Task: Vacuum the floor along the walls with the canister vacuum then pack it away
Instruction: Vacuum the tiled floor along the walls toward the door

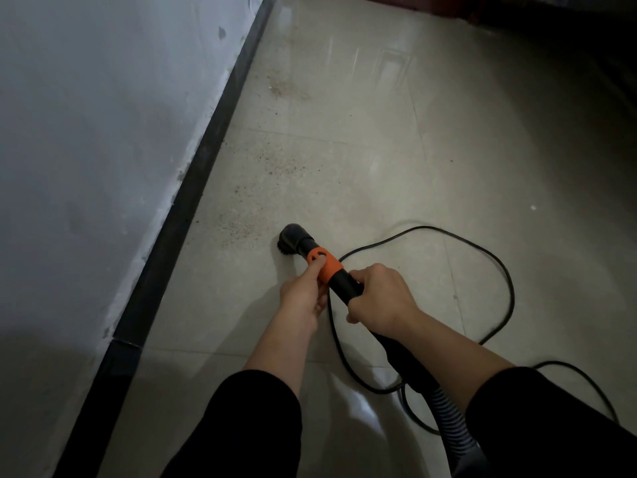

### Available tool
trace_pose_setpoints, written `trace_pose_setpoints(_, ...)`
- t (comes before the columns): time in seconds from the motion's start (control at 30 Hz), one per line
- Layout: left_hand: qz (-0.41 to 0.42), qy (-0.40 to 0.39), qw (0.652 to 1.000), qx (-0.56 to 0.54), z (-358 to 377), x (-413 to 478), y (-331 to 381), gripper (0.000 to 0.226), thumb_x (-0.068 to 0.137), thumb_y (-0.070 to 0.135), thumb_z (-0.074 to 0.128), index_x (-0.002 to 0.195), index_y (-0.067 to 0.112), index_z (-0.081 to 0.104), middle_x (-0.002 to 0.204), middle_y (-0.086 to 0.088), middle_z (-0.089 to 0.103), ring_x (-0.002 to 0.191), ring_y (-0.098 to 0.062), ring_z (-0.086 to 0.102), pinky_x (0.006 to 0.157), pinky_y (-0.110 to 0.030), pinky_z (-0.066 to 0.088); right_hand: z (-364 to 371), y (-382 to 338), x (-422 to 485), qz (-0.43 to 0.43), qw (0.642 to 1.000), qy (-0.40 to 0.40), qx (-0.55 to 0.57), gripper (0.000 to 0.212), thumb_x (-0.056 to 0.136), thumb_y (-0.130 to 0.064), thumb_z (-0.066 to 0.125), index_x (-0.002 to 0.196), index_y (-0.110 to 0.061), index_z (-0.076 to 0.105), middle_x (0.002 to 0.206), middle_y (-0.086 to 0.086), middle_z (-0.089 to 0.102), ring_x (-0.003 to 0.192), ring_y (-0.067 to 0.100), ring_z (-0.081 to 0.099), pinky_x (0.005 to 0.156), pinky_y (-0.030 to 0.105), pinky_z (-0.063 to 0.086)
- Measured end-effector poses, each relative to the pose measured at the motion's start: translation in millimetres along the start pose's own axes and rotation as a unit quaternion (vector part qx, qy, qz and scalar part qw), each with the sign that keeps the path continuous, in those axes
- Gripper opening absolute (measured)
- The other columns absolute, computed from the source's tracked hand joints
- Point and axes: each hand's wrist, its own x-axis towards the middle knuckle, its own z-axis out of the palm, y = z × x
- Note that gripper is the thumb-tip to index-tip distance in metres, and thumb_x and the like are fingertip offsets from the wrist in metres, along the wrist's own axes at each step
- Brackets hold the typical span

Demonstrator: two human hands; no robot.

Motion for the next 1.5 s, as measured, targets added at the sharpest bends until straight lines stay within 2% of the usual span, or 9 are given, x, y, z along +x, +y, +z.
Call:
trace_pose_setpoints(0.1, -0.004, -0.002, 1.000, 0.013, 7, 0, 3, 0.027, 0.084, 0.038, 0.073, 0.080, 0.014, 0.061, 0.075, -0.001, 0.066, 0.067, -0.011, 0.058, 0.062, -0.023, 0.046, -1, 5, 3, 0.007, 1.000, 0.005, 0.004, 0.017, 0.071, -0.006, 0.072, 0.087, -0.010, 0.068, 0.067, 0.007, 0.062, 0.061, 0.021, 0.059, 0.057, 0.028, 0.049)
trace_pose_setpoints(0.33, 0.008, 0.010, 0.999, 0.046, 11, 0, 16, 0.025, 0.087, 0.033, 0.072, 0.082, 0.011, 0.061, 0.079, -0.005, 0.065, 0.067, -0.013, 0.059, 0.059, -0.024, 0.046, 1, 4, 12, 0.016, 1.000, 0.004, 0.014, 0.013, 0.072, -0.007, 0.071, 0.080, -0.012, 0.063, 0.063, 0.003, 0.056, 0.058, 0.019, 0.055, 0.049, 0.023, 0.040)
trace_pose_setpoints(0.53, 0.032, 0.009, 0.994, 0.101, 11, 11, 35, 0.031, 0.088, 0.032, 0.071, 0.101, 0.006, 0.062, 0.082, -0.007, 0.061, 0.067, -0.014, 0.055, 0.057, -0.024, 0.045, 4, -2, 28, 0.021, 0.999, 0.013, 0.030, 0.016, 0.069, -0.008, 0.072, 0.085, -0.010, 0.067, 0.074, 0.011, 0.067, 0.070, 0.026, 0.065, 0.062, 0.032, 0.054)
trace_pose_setpoints(0.67, 0.036, -0.007, 0.989, 0.144, 7, 19, 51, 0.026, 0.089, 0.030, 0.070, 0.080, 0.009, 0.057, 0.074, -0.007, 0.055, 0.063, -0.015, 0.049, 0.058, -0.024, 0.042, 4, -6, 38, 0.022, 0.999, 0.015, 0.032, 0.016, 0.070, -0.008, 0.071, 0.086, -0.010, 0.068, 0.070, 0.008, 0.064, 0.063, 0.022, 0.059, 0.053, 0.026, 0.045)
trace_pose_setpoints(0.77, 0.033, -0.020, 0.986, 0.162, 6, 24, 58, 0.026, 0.090, 0.030, 0.069, 0.080, 0.009, 0.057, 0.074, -0.007, 0.055, 0.064, -0.015, 0.048, 0.058, -0.024, 0.042, 2, -7, 44, 0.028, 0.999, 0.016, 0.036, 0.014, 0.068, -0.008, 0.072, 0.081, -0.010, 0.067, 0.064, 0.005, 0.059, 0.058, 0.018, 0.055, 0.051, 0.025, 0.042)
trace_pose_setpoints(0.97, 0.018, -0.062, 0.988, 0.139, 0, 44, 62, 0.022, 0.088, 0.033, 0.070, 0.086, 0.014, 0.059, 0.081, -0.002, 0.061, 0.071, -0.011, 0.054, 0.059, -0.021, 0.044, 2, -11, 56, 0.028, 0.999, 0.006, 0.026, 0.015, 0.064, -0.009, 0.075, 0.072, -0.014, 0.063, 0.059, 0.001, 0.056, 0.057, 0.017, 0.055, 0.049, 0.024, 0.041)
trace_pose_setpoints(1.07, 0.013, -0.064, 0.991, 0.115, -3, 55, 63, 0.023, 0.086, 0.036, 0.072, 0.088, 0.016, 0.060, 0.090, 0.000, 0.065, 0.083, -0.012, 0.059, 0.061, -0.020, 0.049, 1, -16, 65, 0.023, 1.000, 0.005, 0.010, 0.016, 0.064, -0.010, 0.075, 0.075, -0.015, 0.065, 0.061, 0.002, 0.058, 0.059, 0.018, 0.057, 0.049, 0.024, 0.040)
trace_pose_setpoints(1.33, -0.005, -0.068, 0.995, 0.067, -6, 62, 74, 0.025, 0.086, 0.035, 0.072, 0.086, 0.014, 0.060, 0.088, 0.000, 0.064, 0.080, -0.009, 0.059, 0.064, -0.019, 0.049, -5, -28, 79, 0.020, 1.000, -0.015, -0.007, 0.027, 0.067, -0.008, 0.074, 0.092, -0.016, 0.072, 0.064, 0.000, 0.063, 0.060, 0.013, 0.057, 0.051, 0.022, 0.042)
trace_pose_setpoints(1.5, 0.017, -0.090, 0.994, 0.063, -16, 74, 62, 0.034, 0.087, 0.034, 0.070, 0.110, 0.012, 0.059, 0.098, 0.003, 0.064, 0.091, -0.008, 0.061, 0.068, -0.019, 0.048, 9, -19, 80, -0.010, 1.000, -0.007, 0.000, 0.030, 0.066, -0.010, 0.077, 0.094, -0.016, 0.070, 0.074, 0.004, 0.065, 0.063, 0.014, 0.055, 0.051, 0.022, 0.038)
